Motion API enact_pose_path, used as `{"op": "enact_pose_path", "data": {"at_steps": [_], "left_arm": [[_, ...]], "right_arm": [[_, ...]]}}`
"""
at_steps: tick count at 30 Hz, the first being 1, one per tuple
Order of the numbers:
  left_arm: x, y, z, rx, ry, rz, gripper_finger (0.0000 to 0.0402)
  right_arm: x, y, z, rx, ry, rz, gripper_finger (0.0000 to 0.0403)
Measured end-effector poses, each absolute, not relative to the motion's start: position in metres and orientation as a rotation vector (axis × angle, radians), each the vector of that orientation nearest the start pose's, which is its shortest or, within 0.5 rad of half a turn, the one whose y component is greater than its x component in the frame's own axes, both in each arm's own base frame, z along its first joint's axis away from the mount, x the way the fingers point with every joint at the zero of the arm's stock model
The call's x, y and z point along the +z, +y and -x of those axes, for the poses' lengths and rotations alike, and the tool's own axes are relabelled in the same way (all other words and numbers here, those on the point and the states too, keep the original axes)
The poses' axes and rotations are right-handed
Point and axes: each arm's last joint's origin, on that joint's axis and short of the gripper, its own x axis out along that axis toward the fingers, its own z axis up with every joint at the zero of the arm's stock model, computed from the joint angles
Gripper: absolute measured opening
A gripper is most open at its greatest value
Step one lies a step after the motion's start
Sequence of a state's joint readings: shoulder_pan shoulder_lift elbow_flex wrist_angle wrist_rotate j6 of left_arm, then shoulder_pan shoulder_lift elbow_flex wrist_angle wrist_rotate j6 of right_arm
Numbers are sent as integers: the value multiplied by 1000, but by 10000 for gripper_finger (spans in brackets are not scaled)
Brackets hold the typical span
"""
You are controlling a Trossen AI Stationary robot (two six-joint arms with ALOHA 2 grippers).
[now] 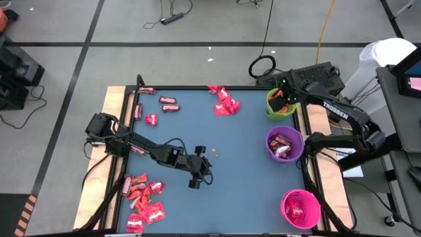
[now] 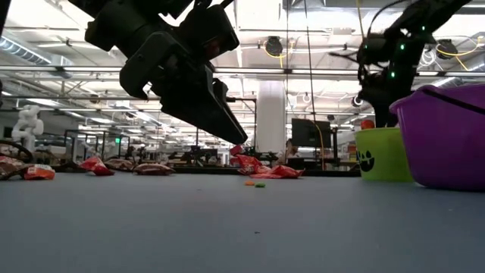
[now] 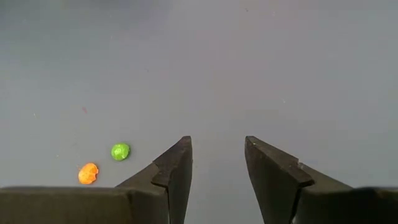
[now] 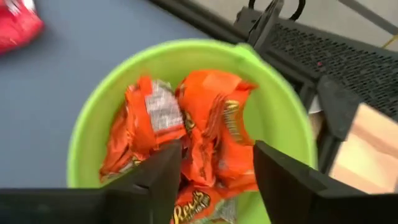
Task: Organize candy in baskets
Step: Put the orange chocolate bar into the green bucket
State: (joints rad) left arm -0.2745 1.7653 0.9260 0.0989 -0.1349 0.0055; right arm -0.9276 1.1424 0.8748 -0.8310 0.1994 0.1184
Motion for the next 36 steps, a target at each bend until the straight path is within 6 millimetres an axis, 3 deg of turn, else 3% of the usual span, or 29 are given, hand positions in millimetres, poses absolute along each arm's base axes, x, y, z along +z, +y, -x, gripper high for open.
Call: {"op": "enact_pose_path", "data": {"at_steps": [7,15,19,24,31,36], "left_arm": [[157,-91,-337,-141,737,-188,155],[202,-85,-314,-51,824,-158,155],[222,-77,-287,28,915,-70,155],[232,-66,-254,156,1082,50,155],[223,-59,-229,311,1295,81,155],[215,-57,-225,303,1339,85,156]], "right_arm": [[288,-158,-121,-1064,921,-472,221],[299,-122,-145,-820,672,-334,212],[291,-102,-154,-699,599,-240,210],[274,-80,-163,-583,538,-211,210],[238,-54,-179,-410,468,-121,210],[234,-39,-184,-326,419,-96,210]]}}
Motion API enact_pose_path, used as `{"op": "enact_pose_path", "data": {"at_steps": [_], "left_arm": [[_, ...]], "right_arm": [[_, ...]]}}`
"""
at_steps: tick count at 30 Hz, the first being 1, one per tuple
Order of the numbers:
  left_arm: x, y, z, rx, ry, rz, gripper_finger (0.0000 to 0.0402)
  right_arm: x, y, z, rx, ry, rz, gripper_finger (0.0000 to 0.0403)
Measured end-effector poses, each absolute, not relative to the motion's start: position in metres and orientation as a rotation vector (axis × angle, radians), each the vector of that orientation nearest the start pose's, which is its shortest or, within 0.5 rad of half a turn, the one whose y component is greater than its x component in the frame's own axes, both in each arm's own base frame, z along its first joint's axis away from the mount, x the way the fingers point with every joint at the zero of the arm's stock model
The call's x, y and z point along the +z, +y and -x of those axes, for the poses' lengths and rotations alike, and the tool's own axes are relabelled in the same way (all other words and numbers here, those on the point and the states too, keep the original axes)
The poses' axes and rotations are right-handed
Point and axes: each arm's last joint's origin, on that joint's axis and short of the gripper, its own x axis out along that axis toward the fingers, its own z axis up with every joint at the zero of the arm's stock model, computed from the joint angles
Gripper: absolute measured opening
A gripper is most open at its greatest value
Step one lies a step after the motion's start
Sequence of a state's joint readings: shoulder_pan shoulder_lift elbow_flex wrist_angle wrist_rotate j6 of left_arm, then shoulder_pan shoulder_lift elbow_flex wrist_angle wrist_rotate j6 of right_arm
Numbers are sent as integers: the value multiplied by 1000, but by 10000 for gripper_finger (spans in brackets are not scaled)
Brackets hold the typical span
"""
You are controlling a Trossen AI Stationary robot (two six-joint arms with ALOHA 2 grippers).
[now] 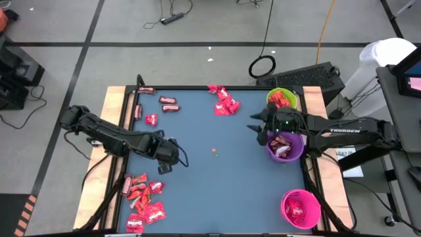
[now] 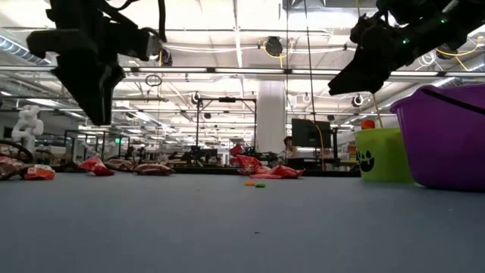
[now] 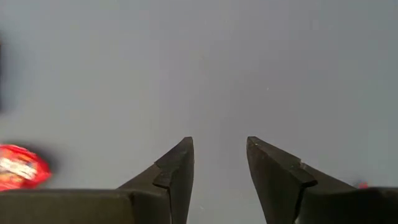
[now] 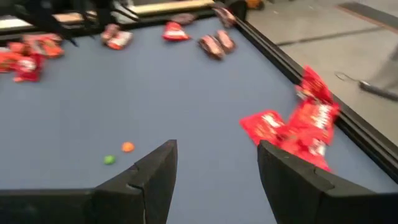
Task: Organize candy in baskets
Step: Put the orange chocolate bar into the green bucket
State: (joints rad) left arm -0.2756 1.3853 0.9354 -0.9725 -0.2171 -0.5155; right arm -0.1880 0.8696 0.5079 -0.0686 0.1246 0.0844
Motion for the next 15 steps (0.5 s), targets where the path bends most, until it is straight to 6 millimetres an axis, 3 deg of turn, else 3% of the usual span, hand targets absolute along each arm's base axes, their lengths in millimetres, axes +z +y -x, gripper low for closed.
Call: {"op": "enact_pose_path", "data": {"at_steps": [5,11,15], "left_arm": [[212,-47,-221,380,1390,160,182],[208,-28,-208,636,1544,222,241],[198,-22,-209,721,1630,203,251]], "right_arm": [[240,-28,-188,-267,355,-74,210],[241,-24,-189,-242,345,-70,210],[242,-23,-189,-239,340,-77,210]]}}
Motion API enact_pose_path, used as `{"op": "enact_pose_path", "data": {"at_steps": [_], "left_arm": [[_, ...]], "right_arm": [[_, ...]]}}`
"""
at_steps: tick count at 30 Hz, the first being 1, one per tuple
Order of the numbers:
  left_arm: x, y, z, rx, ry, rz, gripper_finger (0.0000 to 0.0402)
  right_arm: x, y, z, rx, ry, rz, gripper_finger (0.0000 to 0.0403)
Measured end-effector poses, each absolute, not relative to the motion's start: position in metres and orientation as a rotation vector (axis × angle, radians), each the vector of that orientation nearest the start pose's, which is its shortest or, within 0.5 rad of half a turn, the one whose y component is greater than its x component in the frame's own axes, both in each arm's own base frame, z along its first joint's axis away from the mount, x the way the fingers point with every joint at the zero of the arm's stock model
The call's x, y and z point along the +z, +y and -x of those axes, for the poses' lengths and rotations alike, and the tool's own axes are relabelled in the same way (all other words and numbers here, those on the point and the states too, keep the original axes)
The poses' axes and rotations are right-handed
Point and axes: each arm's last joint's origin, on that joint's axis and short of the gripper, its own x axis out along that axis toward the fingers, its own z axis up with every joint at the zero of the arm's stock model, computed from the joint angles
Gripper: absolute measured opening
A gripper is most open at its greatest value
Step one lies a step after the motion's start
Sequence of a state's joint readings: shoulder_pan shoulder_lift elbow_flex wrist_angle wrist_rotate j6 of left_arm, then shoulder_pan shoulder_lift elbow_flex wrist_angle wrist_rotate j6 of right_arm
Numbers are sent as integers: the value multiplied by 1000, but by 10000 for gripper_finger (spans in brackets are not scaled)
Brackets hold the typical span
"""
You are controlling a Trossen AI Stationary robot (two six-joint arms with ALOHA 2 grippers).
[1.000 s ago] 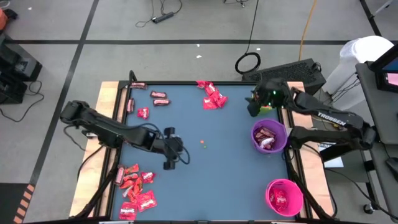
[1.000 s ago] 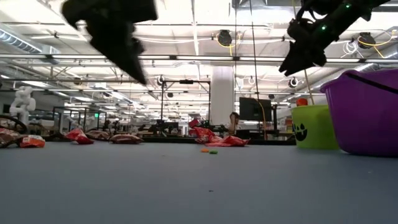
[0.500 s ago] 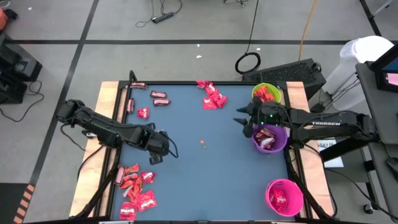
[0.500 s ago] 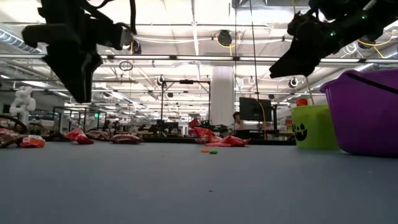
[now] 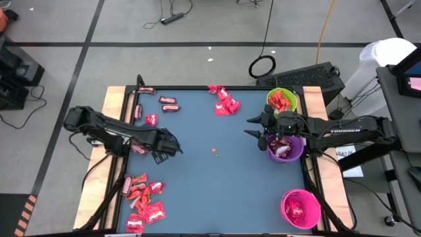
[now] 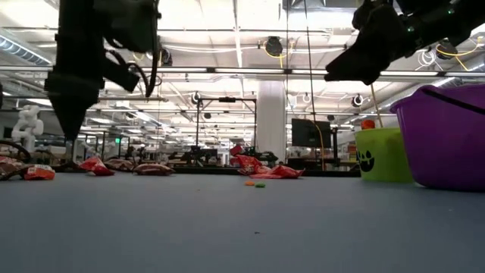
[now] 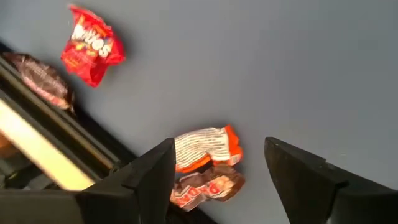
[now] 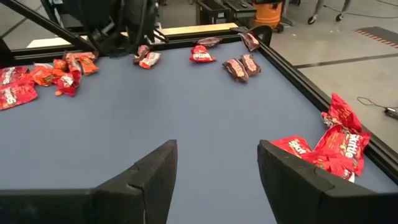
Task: Organize candy in baskets
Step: Put the orange chocolate bar into the green bucket
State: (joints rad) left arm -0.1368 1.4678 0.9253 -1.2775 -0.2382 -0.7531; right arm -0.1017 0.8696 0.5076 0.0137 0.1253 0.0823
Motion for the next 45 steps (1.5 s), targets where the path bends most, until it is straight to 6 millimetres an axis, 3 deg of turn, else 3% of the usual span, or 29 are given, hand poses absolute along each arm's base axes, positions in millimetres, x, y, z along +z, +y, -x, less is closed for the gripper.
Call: {"op": "enact_pose_path", "data": {"at_steps": [6,14,27,31,40,45], "left_arm": [[174,-19,-218,771,1741,156,251],[139,-18,-204,842,1896,139,251],[125,-19,-201,752,1900,158,242],[125,-19,-201,741,1898,165,196],[124,-15,-200,742,1908,157,52],[124,-15,-201,717,1914,128,10]], "right_arm": [[242,-23,-189,-240,340,-79,210],[242,-23,-189,-240,341,-80,210],[243,-23,-190,-240,328,-80,210],[243,-23,-190,-240,332,-80,210],[243,-23,-190,-240,333,-80,210],[243,-23,-190,-240,333,-80,210]]}}
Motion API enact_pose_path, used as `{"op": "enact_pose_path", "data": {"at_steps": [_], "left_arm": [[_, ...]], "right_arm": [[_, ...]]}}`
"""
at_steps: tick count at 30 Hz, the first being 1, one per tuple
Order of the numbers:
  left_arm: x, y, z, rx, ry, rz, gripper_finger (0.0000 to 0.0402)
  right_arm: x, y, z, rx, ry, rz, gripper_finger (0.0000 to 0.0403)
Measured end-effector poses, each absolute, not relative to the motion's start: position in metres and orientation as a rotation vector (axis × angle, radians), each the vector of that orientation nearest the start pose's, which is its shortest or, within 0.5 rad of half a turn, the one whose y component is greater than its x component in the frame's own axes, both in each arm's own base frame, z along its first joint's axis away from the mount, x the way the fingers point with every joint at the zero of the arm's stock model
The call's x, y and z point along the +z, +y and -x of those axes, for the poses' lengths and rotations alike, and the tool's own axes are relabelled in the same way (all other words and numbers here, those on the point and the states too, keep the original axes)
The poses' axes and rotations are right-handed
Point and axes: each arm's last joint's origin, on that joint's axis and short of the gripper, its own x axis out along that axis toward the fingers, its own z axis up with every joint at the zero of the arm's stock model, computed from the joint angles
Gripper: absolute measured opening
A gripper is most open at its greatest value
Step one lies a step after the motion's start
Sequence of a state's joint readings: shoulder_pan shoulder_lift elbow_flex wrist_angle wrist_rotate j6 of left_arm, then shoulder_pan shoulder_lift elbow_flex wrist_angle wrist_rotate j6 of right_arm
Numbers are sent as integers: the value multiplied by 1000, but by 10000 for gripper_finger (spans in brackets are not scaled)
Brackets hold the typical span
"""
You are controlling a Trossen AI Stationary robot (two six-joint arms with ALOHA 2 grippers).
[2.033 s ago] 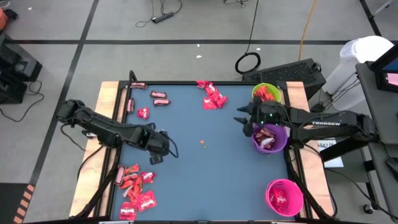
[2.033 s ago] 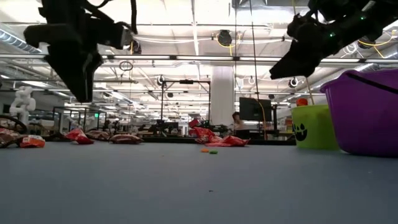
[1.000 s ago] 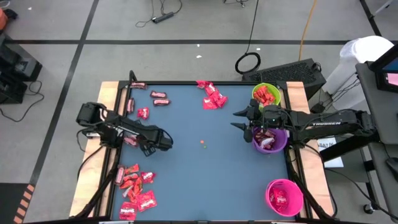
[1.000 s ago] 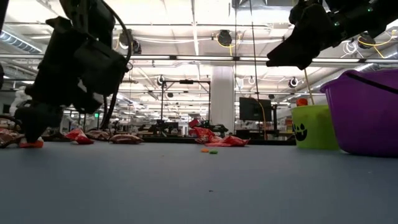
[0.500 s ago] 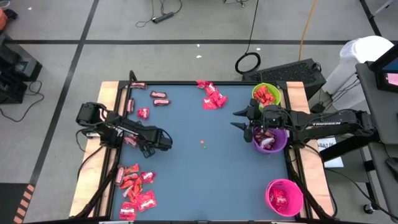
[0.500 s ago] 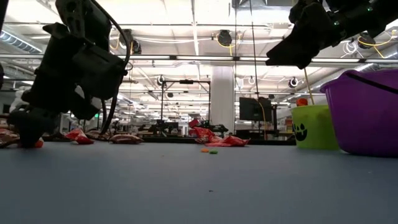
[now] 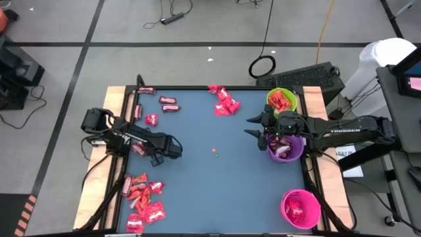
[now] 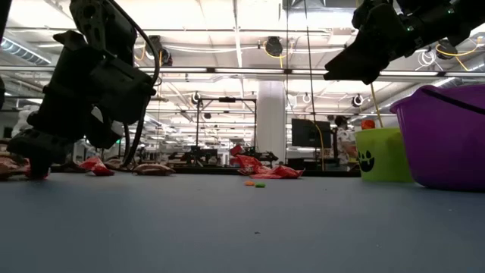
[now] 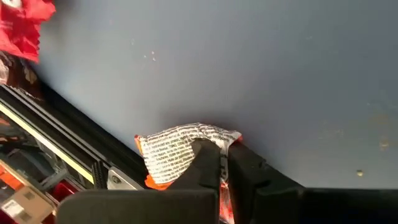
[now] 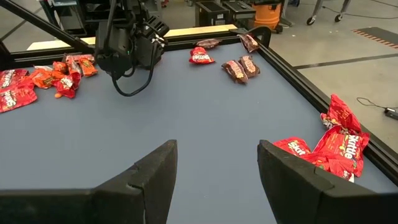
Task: Organize candy in baskets
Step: Put the orange chocolate bar into the green bucket
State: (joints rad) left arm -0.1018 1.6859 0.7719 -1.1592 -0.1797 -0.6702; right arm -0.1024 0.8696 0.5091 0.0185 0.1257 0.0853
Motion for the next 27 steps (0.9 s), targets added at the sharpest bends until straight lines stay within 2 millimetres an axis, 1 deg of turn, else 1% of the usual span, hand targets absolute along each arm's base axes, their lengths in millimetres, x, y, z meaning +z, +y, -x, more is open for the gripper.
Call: {"op": "enact_pose_path", "data": {"at_steps": [3,6,9,12,15,19,23,27], "left_arm": [[128,-20,-207,676,1893,97,12],[138,-28,-217,622,1843,79,15],[154,-38,-230,556,1758,57,15],[174,-49,-241,484,1653,14,16],[191,-61,-251,377,1510,-12,16],[207,-74,-266,226,1292,-11,16],[216,-83,-281,84,1115,-38,17],[222,-90,-295,-60,970,-64,17]], "right_arm": [[243,-23,-190,-240,333,-80,210],[242,-23,-190,-241,333,-88,210],[241,-23,-193,-244,333,-115,210],[235,-20,-198,-232,363,-126,210],[227,-14,-208,-199,385,-120,213],[219,-1,-226,-130,351,-84,233],[209,14,-243,-61,315,-25,255],[200,28,-258,-4,249,28,265]]}}
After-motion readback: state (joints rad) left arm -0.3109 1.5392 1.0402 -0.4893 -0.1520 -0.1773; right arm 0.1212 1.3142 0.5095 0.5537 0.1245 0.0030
